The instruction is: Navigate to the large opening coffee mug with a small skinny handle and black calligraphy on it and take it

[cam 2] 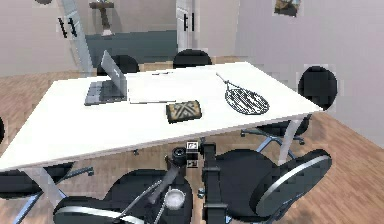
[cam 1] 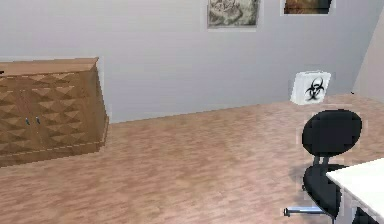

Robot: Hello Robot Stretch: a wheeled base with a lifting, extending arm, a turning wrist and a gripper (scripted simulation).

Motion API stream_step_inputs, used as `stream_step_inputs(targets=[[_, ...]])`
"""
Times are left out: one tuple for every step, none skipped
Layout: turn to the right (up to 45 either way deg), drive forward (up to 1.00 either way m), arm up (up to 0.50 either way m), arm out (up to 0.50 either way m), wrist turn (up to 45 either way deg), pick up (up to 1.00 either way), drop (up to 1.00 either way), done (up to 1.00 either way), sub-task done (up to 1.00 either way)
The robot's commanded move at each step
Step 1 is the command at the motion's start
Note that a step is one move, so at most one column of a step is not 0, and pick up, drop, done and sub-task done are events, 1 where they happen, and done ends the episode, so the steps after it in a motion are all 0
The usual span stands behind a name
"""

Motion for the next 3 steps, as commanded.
stream_step_inputs(targets=[[0.0, 0.0, 0.0, 0.0, 45.0, 0.0, 0.0, 0.0, 0.0], [0.0, 0.0, 0.0, 0.0, 45.0, 0.0, 0.0, 0.0, 0.0], [0.0, 0.0, 0.0, 0.0, 27.0, 0.0, 0.0, 0.0, 0.0]])
